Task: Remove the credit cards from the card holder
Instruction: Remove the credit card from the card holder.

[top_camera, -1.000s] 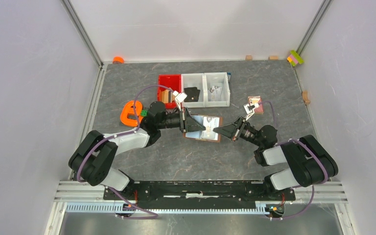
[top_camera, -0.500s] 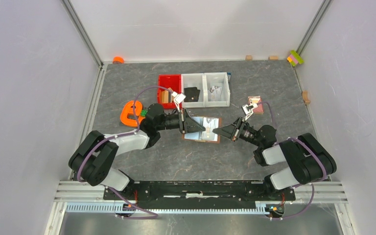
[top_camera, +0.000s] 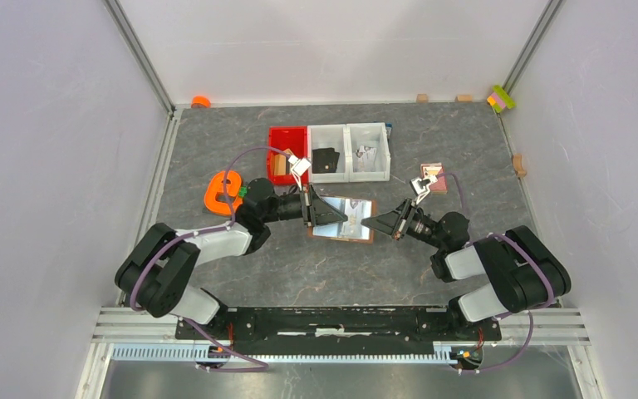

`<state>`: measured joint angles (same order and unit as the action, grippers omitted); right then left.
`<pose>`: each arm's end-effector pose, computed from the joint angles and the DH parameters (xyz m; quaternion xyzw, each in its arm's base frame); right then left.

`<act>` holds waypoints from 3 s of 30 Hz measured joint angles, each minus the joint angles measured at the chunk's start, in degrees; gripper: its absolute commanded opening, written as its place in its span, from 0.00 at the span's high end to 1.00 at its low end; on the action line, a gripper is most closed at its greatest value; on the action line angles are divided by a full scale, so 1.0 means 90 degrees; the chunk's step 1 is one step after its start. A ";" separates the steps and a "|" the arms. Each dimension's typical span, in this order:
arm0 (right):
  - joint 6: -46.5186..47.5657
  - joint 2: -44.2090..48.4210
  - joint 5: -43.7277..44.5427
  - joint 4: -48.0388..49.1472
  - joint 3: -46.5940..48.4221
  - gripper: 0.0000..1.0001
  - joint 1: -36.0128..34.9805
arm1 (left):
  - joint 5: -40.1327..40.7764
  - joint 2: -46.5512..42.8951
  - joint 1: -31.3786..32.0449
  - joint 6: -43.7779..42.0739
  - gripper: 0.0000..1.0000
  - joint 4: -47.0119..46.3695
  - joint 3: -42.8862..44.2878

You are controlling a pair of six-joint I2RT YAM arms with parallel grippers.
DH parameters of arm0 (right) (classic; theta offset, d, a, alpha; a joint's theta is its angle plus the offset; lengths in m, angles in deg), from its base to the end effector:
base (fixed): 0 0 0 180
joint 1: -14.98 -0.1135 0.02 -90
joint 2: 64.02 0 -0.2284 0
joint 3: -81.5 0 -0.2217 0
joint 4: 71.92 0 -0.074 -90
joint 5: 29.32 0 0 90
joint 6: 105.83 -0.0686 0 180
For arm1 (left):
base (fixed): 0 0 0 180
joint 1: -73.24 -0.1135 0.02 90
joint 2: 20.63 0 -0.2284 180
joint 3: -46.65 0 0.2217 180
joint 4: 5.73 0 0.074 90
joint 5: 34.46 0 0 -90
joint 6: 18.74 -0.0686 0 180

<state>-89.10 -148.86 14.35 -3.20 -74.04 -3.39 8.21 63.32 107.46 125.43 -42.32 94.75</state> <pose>0.2018 0.1193 0.1658 0.0130 0.6706 0.6781 0.3004 0.2165 -0.2082 0.2123 0.1699 0.6832 -0.6566 0.2708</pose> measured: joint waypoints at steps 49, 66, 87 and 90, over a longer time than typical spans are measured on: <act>0.0644 0.0481 -0.0015 -0.0010 -0.0061 0.99 -0.0168 | -0.0024 0.0136 -0.0036 0.0017 0.94 0.0529 0.0192; 0.0238 0.0245 -0.0073 -0.0007 -0.0058 1.00 -0.0199 | -0.0158 0.0357 -0.0002 -0.0017 0.77 0.0454 0.0248; 0.0192 0.0010 -0.0012 -0.0005 -0.0078 0.85 0.0092 | 0.0301 -0.0253 -0.0595 0.0092 0.98 0.0753 -0.0078; 0.0471 -0.0046 0.0027 -0.0032 -0.0078 0.85 0.0097 | 0.0651 -0.0641 -0.0692 -0.0063 0.98 0.1141 -0.0189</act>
<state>-84.86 -149.28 14.59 -3.49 -74.74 -2.52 14.06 57.55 101.23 124.86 -32.05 93.05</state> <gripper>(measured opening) 0.149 0.033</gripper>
